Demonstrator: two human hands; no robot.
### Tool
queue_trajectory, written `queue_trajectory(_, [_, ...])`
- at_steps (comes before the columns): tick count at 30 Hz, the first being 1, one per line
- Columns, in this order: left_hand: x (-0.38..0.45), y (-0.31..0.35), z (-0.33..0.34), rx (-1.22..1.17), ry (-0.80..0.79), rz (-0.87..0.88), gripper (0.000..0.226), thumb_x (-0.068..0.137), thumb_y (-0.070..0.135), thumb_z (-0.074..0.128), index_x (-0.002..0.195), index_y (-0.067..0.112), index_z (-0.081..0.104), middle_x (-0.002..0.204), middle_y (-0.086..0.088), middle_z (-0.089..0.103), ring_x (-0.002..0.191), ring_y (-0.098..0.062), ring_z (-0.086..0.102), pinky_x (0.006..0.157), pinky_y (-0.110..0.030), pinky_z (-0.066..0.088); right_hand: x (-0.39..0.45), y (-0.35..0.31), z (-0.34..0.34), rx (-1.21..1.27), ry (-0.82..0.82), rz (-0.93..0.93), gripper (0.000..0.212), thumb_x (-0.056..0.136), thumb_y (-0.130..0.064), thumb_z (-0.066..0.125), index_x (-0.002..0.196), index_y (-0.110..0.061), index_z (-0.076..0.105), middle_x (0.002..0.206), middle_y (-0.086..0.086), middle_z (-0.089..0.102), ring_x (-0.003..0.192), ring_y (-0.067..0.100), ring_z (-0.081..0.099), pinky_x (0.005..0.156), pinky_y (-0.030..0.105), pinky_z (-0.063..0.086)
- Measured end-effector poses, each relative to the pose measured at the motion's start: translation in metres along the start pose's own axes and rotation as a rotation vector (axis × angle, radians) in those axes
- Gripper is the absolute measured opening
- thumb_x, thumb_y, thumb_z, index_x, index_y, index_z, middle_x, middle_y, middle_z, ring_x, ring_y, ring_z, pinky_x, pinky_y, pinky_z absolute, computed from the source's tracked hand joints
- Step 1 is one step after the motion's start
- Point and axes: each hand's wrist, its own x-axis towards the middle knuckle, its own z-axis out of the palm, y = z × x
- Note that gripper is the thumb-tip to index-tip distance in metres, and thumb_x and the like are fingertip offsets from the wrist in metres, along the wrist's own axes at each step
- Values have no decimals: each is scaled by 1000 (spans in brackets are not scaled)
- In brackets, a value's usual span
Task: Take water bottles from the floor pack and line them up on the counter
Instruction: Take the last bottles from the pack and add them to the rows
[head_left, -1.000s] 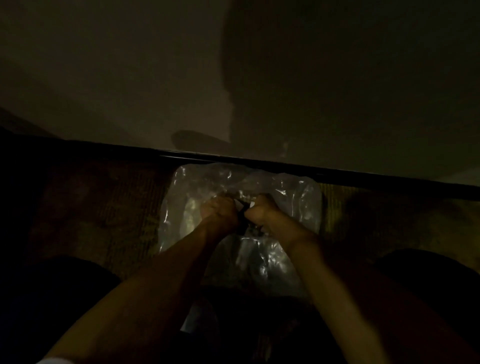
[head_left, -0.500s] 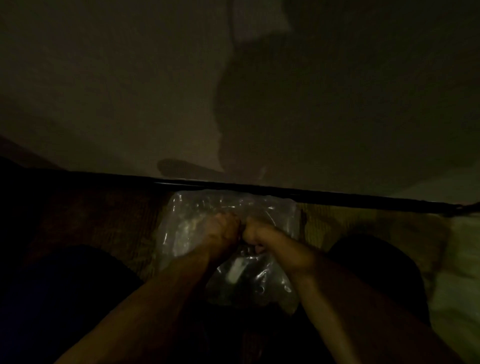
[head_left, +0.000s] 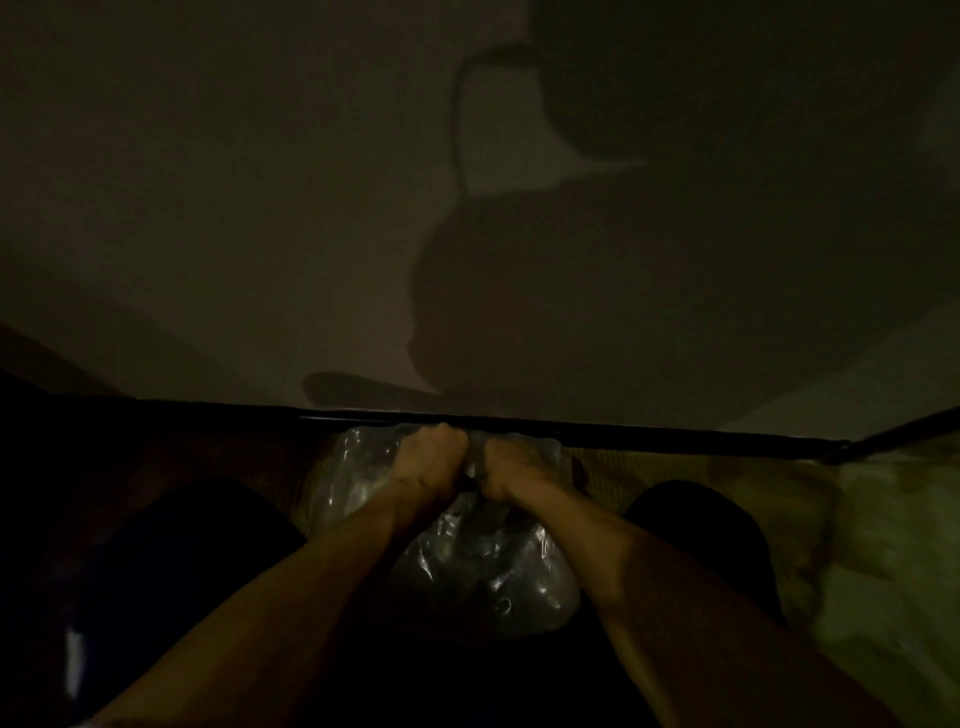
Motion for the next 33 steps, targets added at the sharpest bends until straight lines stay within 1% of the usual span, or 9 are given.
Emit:
queue_trajectory(4, [3, 2, -7, -36, -63, 48, 37, 90, 42, 64, 113, 13, 66, 112, -6, 67, 102, -23, 65, 84, -33, 51, -7, 6, -18, -11, 1, 8, 45, 86, -25, 67, 126, -14, 50, 131, 11, 53, 117, 31, 55, 93, 39, 46])
queue_trajectory(7, [1, 1, -15, -19, -68, 58, 40, 91, 46, 60, 115, 14, 64, 111, -5, 67, 100, -20, 65, 81, -31, 50, -13, 4, -30, 16, 26, -12, 39, 84, -22, 69, 119, -16, 53, 125, 11, 57, 110, 30, 58, 92, 41, 51])
queue_trajectory(12, [-2, -2, -38, 16, -9, 115, 41, 92, 49, 57, 116, 16, 61, 114, -4, 65, 102, -20, 63, 78, -29, 44, -21, 4, -50, -9, 47, -24, 48, 83, -25, 70, 126, -12, 53, 131, 13, 55, 118, 33, 54, 95, 40, 50])
queue_trajectory(15, [-4, -2, -58, 20, 1, 136, 39, 92, 47, 58, 114, 16, 64, 112, -4, 67, 100, -21, 65, 78, -31, 47, -26, 8, -63, -9, 43, -13, 50, 86, -27, 68, 130, -9, 51, 133, 14, 54, 120, 33, 54, 95, 38, 47])
queue_trajectory(18, [-9, -5, -84, 44, -11, 166, 38, 92, 47, 59, 114, 16, 63, 112, -5, 66, 100, -22, 65, 76, -31, 46, -36, 5, -82, 18, 53, -22, 46, 85, -28, 68, 126, -11, 53, 130, 13, 55, 118, 32, 54, 94, 38, 47])
queue_trajectory(22, [-24, -4, -123, 57, 42, 203, 40, 90, 47, 61, 115, 15, 63, 115, -7, 66, 104, -25, 65, 83, -33, 49, -60, 2, -115, 56, 80, -17, 34, 84, -27, 68, 114, -13, 58, 121, 12, 59, 109, 30, 59, 82, 34, 48])
queue_trajectory(25, [-42, -4, -161, 54, 58, 211, 42, 90, 48, 60, 116, 15, 62, 118, -7, 65, 107, -25, 64, 85, -33, 48, -89, -5, -143, 99, 103, -8, 36, 85, -25, 67, 116, -11, 57, 119, 13, 59, 109, 30, 58, 87, 37, 49])
queue_trajectory(29, [-73, -9, -209, 54, 59, 205, 45, 91, 50, 58, 118, 14, 60, 119, -7, 63, 106, -24, 63, 86, -35, 49, -132, -18, -174, 107, 120, -12, 32, 85, -22, 64, 114, -8, 58, 118, 15, 60, 107, 32, 60, 84, 35, 49])
queue_trajectory(33, [-111, -7, -269, 68, 74, 196, 50, 92, 52, 56, 123, 13, 57, 124, -8, 59, 109, -25, 60, 86, -35, 48, -186, -32, -219, 118, 126, 10, 36, 85, -24, 66, 116, -9, 58, 120, 14, 59, 108, 31, 60, 86, 35, 49])
